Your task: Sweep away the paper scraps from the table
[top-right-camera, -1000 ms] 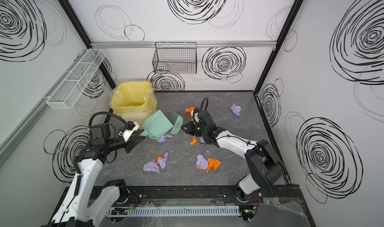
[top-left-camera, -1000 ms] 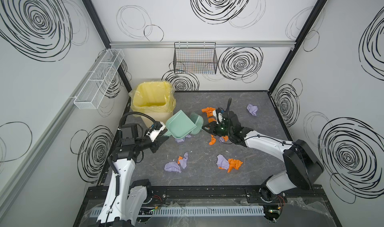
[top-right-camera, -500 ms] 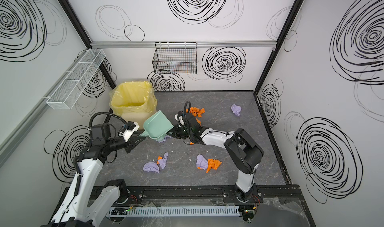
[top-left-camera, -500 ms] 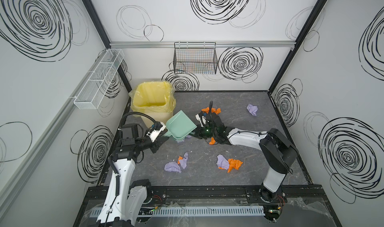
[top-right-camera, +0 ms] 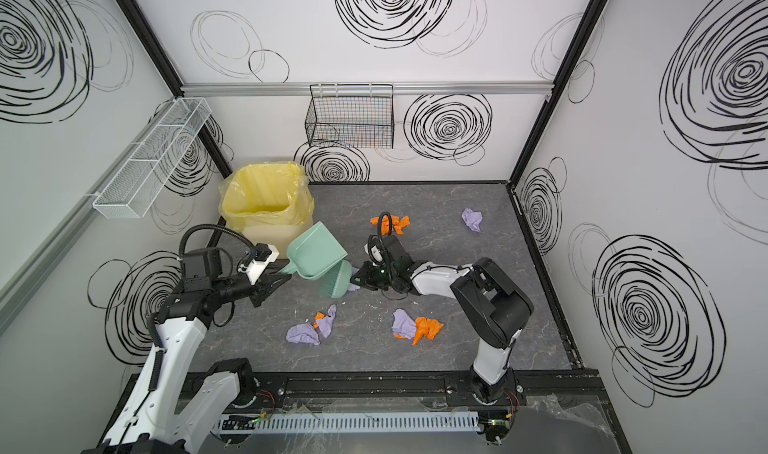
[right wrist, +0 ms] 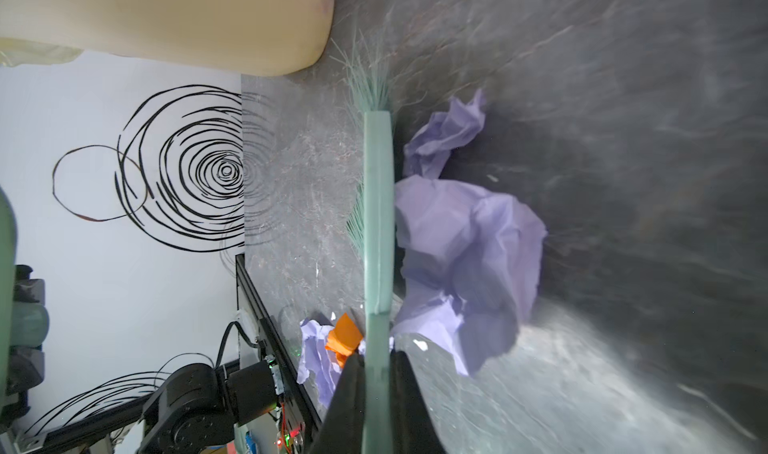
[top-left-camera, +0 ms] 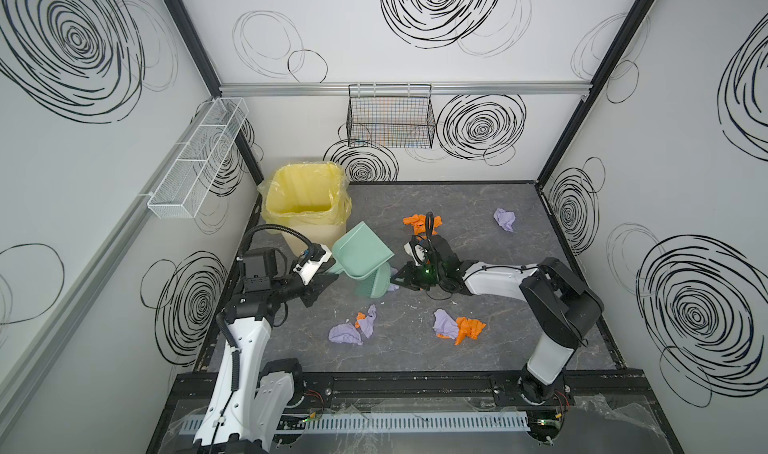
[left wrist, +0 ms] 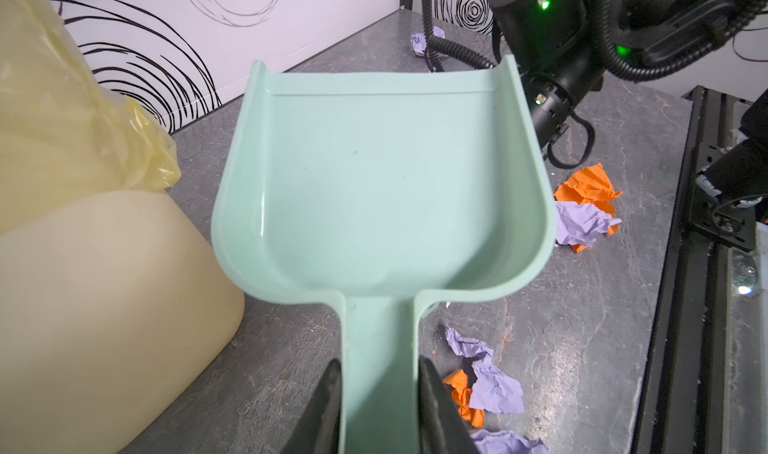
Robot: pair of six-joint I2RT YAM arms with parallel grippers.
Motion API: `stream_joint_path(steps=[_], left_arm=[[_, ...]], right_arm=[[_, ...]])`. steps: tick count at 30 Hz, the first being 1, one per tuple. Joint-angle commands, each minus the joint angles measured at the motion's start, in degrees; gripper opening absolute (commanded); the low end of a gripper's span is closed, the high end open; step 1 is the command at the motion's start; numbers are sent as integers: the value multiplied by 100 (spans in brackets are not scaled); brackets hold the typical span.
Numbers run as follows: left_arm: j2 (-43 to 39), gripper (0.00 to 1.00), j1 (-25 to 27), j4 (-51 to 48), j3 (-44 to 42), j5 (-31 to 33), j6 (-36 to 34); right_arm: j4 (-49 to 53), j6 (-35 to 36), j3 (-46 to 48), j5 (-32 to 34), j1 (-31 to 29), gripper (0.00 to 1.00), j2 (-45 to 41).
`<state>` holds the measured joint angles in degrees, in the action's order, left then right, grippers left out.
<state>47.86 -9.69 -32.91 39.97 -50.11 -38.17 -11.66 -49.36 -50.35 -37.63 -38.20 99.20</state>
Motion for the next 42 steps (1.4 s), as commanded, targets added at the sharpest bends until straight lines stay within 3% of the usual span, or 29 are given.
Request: stream_joint_path(steps=[1, 10, 18, 25, 34, 42], left_arm=[[-48, 0, 55, 126, -41, -150, -85], [1, 0, 124, 161, -50, -113, -76], [4, 0, 257, 206, -50, -18, -28], [-25, 0, 266, 223, -50, 17, 2], [-55, 0, 293, 231, -50, 27, 20], [-103, 0, 293, 211, -59, 45, 12]], right_arm=[[974, 661, 72, 572, 224, 0, -521], [2277, 1415, 314, 1310, 1050, 0, -1894], [2243, 1455, 353, 677, 1131, 0, -2634], [1031, 629, 764, 73, 371, 0, -2830], [-564, -376, 771, -430, -722, 0, -1965], [-1190, -786, 628, -731, -1356, 0, -1201]])
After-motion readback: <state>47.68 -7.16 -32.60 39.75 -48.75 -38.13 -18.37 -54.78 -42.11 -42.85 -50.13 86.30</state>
